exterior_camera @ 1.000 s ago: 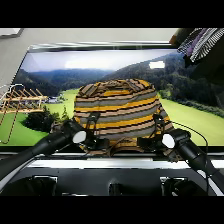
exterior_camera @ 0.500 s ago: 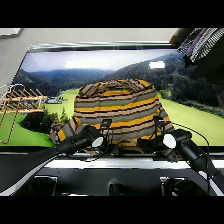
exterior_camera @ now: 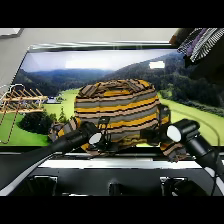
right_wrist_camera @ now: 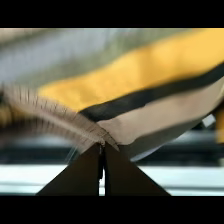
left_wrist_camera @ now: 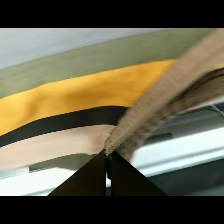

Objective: Fold the clothes and pants, and hang the long-sleeved shirts on hangers.

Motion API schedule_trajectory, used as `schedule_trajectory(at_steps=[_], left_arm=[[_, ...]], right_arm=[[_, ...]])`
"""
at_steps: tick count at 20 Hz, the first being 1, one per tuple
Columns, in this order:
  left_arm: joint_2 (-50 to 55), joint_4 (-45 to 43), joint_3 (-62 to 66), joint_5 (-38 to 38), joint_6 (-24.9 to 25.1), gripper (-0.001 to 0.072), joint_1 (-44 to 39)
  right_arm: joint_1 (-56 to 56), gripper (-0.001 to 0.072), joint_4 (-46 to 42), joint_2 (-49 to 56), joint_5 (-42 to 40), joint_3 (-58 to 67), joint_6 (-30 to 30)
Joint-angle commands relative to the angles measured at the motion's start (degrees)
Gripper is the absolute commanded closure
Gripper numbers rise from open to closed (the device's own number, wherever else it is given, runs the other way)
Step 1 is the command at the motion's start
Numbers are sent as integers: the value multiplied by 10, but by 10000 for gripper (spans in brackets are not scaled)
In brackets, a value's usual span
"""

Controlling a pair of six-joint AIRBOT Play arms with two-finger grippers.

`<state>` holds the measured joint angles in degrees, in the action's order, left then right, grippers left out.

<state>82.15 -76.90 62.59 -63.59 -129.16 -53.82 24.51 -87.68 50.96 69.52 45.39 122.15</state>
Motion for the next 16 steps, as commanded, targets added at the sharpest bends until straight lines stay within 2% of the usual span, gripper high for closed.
schedule_trajectory(at_steps=[1,7,12,14,16], left_arm=[[-55,-5,3,-30,0,687,5],[-147,27,4,-40,-51,687,-10],[-158,128,6,49,-61,687,-39],[-155,140,6,88,-81,687,-47],[-141,139,6,105,-90,687,-47]], right_arm=[[0,684,-111,16,45,127,28],[0,684,-121,91,52,345,23],[0,684,-35,140,53,469,-24],[0,684,8,144,55,476,-39],[0,684,10,147,80,476,-63]])
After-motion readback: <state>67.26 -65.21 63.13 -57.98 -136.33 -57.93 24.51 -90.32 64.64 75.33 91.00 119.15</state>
